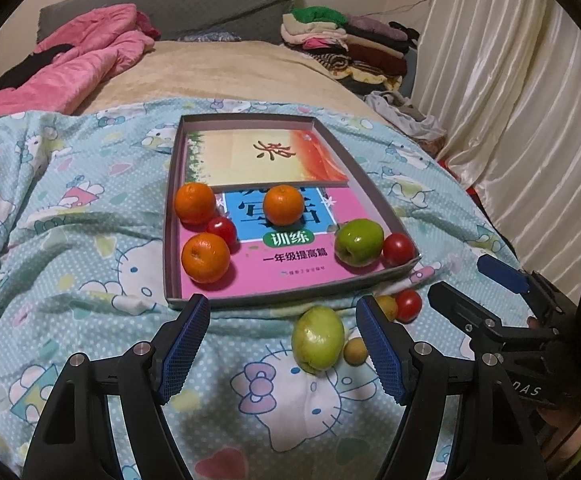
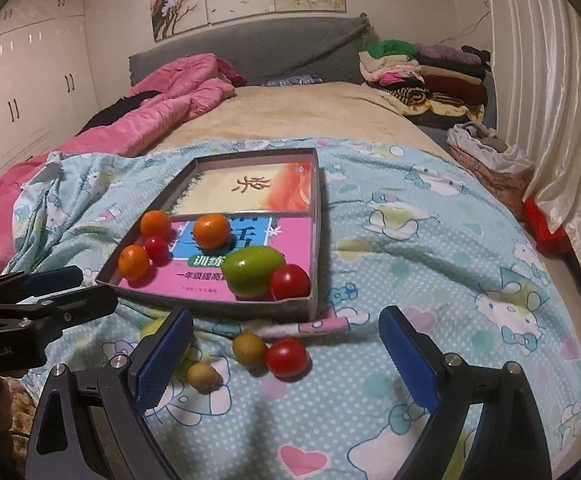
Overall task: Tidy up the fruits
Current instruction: 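Withdraw both open tools toward the loose fruit beside the tray, then grasp a green apple with the left tool while the right tool grasps a red tomato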
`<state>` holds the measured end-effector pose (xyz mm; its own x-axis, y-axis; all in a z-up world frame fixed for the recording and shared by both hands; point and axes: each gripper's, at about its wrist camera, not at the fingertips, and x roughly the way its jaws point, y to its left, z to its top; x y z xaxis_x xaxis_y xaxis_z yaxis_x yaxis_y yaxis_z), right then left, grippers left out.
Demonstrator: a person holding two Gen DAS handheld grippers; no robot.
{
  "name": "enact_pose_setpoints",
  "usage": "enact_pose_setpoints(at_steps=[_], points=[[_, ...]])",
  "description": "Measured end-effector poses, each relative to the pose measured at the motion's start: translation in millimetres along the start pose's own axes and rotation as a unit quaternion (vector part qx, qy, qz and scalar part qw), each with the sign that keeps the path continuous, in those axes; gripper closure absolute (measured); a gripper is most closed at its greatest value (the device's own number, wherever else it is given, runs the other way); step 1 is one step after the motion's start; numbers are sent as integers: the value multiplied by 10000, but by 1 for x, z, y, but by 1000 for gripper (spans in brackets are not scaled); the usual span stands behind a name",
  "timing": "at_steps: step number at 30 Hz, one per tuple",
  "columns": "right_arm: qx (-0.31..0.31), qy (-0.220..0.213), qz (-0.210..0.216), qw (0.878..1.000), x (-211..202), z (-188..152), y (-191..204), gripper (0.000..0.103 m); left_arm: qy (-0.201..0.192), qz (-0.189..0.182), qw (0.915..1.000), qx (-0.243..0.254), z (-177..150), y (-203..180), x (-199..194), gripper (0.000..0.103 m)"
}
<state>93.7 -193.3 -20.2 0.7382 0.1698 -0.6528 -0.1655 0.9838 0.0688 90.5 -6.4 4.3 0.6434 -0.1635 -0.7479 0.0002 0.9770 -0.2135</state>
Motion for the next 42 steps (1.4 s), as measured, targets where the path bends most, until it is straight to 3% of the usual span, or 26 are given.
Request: enact_pose_setpoints(at_steps=[20,28,35,42], points=[[167,676,-62,9976,24,-13,-10,12,547,-88,9983,205,-13,-7,25,26],[194,990,-90,9949,36,-19,-11,27,695,-19,9972,282,-18,-12,35,26],[177,1278,-21,9916,49,-23,-11,49,826,4,9960,344,-20,-12,44,26],[153,1341,87,9908,56,-24,-9,54,898,35,9943,580,-24,-21,51,26]])
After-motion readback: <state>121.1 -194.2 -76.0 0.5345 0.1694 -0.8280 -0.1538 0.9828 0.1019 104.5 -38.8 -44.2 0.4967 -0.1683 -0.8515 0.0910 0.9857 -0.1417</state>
